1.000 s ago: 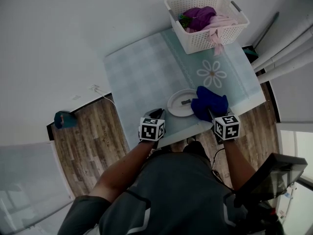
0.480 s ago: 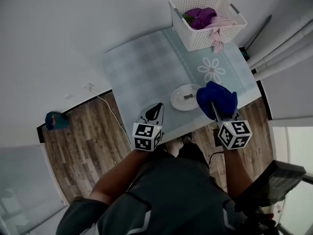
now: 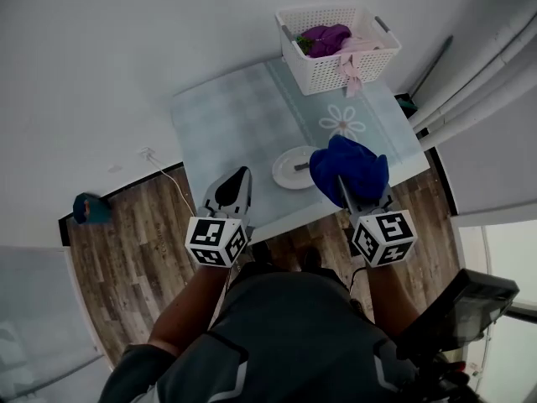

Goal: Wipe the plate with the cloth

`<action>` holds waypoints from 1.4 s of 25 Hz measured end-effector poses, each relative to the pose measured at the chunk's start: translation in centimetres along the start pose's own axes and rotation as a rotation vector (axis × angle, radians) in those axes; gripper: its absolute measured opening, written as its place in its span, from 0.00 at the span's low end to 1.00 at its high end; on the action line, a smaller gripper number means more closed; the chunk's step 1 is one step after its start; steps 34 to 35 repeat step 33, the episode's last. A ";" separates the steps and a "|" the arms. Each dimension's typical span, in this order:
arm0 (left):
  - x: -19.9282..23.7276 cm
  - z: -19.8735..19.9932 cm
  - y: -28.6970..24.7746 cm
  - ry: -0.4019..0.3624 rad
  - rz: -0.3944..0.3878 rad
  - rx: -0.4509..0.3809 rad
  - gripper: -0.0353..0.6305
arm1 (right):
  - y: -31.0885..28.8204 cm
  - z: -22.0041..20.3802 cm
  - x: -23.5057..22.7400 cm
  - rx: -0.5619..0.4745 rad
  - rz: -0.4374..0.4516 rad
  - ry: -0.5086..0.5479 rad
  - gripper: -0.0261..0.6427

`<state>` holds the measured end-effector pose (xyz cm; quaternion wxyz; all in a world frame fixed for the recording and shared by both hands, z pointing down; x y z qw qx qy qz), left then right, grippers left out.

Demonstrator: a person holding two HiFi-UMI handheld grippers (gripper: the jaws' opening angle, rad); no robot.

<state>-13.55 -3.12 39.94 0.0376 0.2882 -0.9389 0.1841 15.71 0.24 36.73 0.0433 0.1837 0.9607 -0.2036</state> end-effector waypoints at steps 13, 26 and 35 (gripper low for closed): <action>-10.1 1.6 2.2 0.013 0.099 -0.055 0.07 | 5.2 2.0 -3.2 -0.062 0.149 0.114 0.20; -9.1 2.6 4.5 -0.036 0.103 -0.073 0.07 | 6.0 2.4 -1.3 -0.096 0.107 0.121 0.20; -8.9 2.7 5.1 -0.039 0.083 -0.076 0.07 | 6.4 2.4 -0.2 -0.104 0.083 0.103 0.20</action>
Point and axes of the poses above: the fingertips, and each gripper's own axes: y backward along the fingers, x to its left, z out of its top, the point moved 10 cm from there along y, backward along the fingers, and after that the axes turned 5 degrees about x, right-handed, at the moved point
